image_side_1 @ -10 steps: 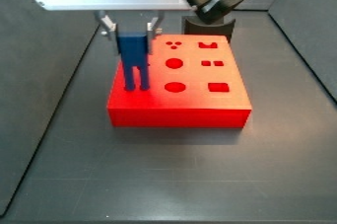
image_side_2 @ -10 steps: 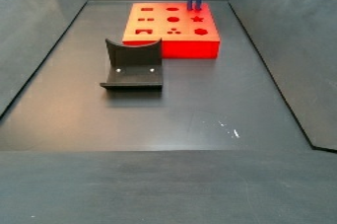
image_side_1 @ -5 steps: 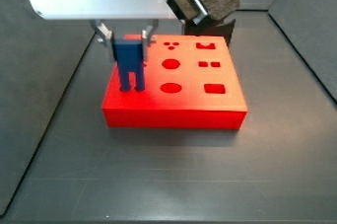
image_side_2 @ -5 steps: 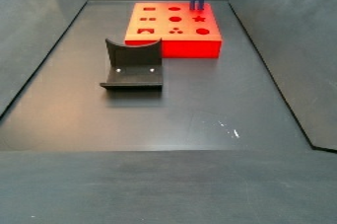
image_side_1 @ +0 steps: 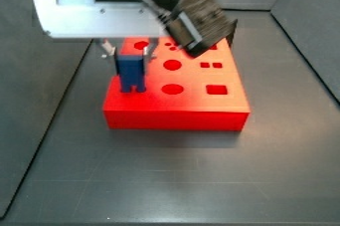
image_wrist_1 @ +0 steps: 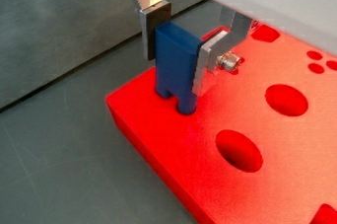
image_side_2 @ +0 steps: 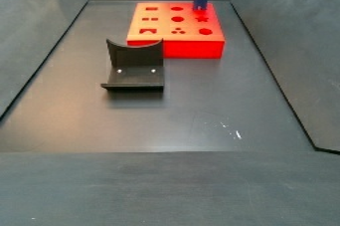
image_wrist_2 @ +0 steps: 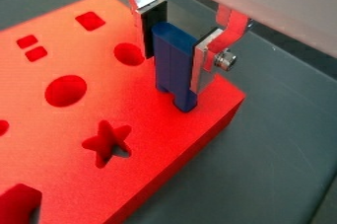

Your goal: Insert the square-circle object.

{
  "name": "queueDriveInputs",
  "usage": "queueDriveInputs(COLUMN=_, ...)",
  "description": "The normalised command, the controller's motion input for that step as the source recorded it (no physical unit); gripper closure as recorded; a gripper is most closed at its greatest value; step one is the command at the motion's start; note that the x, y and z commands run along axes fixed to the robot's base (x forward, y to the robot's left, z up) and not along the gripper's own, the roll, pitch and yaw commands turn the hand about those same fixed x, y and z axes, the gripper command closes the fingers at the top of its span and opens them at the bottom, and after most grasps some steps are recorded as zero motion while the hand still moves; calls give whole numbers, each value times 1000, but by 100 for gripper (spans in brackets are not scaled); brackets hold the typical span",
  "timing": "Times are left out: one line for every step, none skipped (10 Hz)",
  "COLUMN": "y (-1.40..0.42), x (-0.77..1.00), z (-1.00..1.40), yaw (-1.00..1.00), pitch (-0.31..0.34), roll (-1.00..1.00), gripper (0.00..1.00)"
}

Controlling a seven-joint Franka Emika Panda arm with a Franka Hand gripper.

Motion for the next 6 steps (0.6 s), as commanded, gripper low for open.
queueDriveInputs(y=0, x=-9, z=-940, yaw=-29, pitch=-139, roll=39, gripper=100)
queueDriveInputs(y=0, x=0, z=-831, yaw=-20, pitch=-127, roll=19, gripper=100)
queueDriveInputs(y=0, x=63, z=-760, yaw=-9, pitch=-76, roll=21, gripper=100)
queueDriveInputs(y=0, x=0, z=-594, yaw=-26, pitch=-53, roll=59, gripper=100)
queueDriveInputs(y=0, x=0, z=-211, yaw=0, pitch=0, roll=10, gripper=100)
queueDriveInputs(y=0, x=0, z=0, yaw=0, pitch=0, roll=0, gripper=100)
